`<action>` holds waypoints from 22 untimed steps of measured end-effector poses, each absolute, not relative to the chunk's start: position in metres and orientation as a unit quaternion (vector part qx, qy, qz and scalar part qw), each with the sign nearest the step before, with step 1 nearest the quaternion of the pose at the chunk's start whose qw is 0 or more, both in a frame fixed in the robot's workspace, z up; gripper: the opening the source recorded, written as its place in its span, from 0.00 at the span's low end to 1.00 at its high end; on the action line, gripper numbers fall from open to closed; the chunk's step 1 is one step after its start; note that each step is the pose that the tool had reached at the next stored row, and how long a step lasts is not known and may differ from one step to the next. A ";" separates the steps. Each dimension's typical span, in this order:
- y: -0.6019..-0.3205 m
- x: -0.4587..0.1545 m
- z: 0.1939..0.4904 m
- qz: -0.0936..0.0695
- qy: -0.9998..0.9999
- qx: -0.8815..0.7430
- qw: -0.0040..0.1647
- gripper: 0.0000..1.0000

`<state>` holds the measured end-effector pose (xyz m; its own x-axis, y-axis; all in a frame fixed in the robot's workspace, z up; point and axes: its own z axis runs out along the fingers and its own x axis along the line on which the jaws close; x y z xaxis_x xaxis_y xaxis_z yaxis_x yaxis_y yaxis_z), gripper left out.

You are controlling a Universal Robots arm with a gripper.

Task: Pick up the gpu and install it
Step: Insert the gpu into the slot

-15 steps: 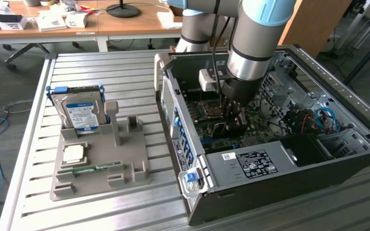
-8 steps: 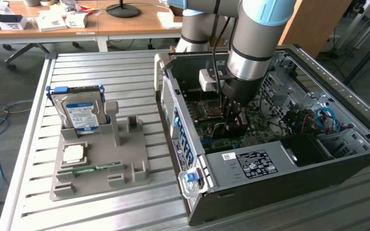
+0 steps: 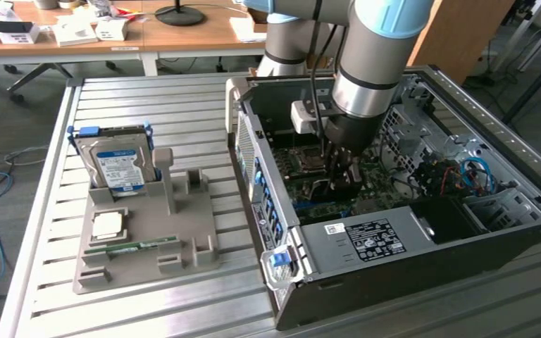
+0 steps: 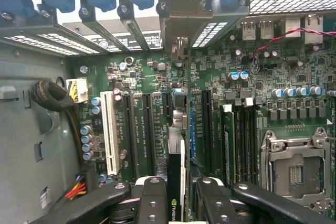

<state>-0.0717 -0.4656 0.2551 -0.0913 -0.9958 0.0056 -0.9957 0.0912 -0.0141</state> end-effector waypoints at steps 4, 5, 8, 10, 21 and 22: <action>-0.465 -0.072 0.256 -0.006 0.739 -0.674 0.004 0.26; -0.465 -0.072 0.256 -0.006 0.739 -0.674 0.004 0.26; -0.466 -0.072 0.256 -0.005 0.739 -0.674 0.005 0.26; -0.465 -0.072 0.256 -0.004 0.738 -0.675 0.006 0.26; -0.466 -0.071 0.256 -0.001 0.737 -0.676 0.008 0.26; -0.466 -0.071 0.256 -0.001 0.737 -0.676 0.008 0.26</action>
<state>-0.0712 -0.4663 0.2564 -0.0872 -0.9961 -0.0101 -0.9961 0.0874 -0.0127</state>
